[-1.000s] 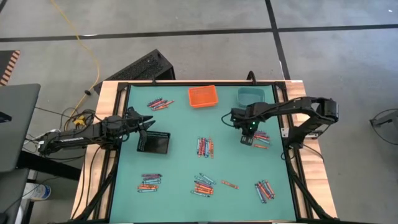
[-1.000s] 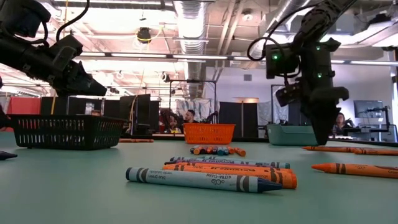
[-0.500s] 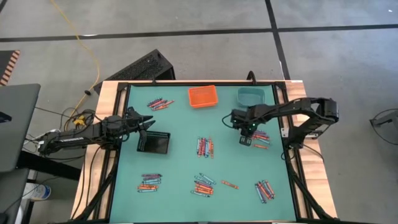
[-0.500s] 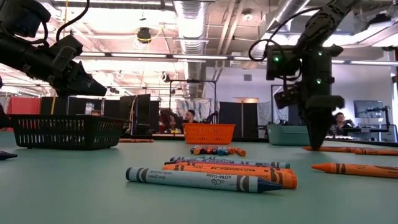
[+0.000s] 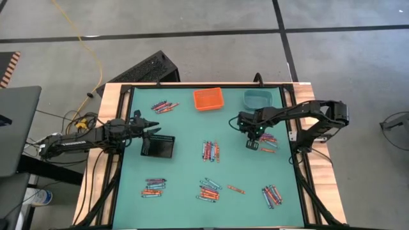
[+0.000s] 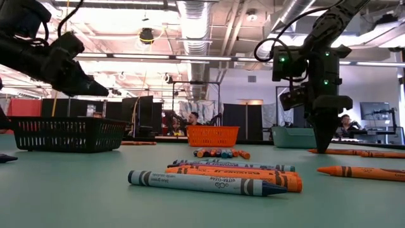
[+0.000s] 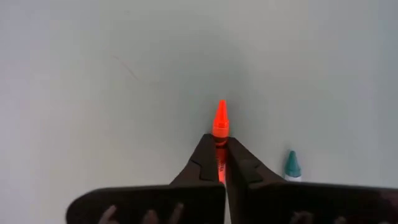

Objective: Sort crayons

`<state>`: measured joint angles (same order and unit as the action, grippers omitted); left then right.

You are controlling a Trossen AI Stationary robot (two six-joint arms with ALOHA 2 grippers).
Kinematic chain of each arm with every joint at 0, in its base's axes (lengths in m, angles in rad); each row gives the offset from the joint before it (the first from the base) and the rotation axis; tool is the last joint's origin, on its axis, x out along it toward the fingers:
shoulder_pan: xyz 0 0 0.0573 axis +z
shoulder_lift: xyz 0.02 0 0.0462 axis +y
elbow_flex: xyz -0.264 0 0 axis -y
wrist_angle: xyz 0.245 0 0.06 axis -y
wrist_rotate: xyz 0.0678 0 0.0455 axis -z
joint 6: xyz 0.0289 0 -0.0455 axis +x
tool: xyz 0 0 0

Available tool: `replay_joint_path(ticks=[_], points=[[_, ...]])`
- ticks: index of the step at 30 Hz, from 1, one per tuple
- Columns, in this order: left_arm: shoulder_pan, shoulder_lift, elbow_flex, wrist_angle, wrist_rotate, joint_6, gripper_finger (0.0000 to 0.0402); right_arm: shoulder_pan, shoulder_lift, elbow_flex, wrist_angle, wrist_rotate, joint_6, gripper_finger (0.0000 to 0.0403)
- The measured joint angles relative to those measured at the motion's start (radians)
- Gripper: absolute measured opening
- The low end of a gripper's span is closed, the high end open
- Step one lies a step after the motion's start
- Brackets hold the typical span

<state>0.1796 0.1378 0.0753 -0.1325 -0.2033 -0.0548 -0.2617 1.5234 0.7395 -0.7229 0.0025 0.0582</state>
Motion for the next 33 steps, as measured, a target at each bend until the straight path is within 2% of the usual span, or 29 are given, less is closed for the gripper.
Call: replay_joint_path(ticks=[3,9,14,20,33], points=[[-0.010,-0.030,0.000,0.011,0.046,0.019,0.0116,0.000,0.000,0.000,0.000,0.000,-0.004,0.0005],[-0.017,-0.139,0.000,0.016,0.041,0.039,0.0116,-0.001,0.001,-0.001,0.001,0.000,-0.006,0.0003],[-0.017,-0.133,-0.001,0.051,0.057,0.075,0.0116,-0.001,0.001,-0.002,0.019,-0.001,-0.012,0.0002],[-0.018,-0.135,-0.053,0.148,0.177,0.101,0.0116,-0.001,0.001,-0.002,0.047,-0.004,-0.016,0.0002],[-0.017,-0.127,-0.065,0.167,0.164,0.033,0.0116,-0.001,0.001,-0.002,0.050,-0.004,-0.014,0.0001]])
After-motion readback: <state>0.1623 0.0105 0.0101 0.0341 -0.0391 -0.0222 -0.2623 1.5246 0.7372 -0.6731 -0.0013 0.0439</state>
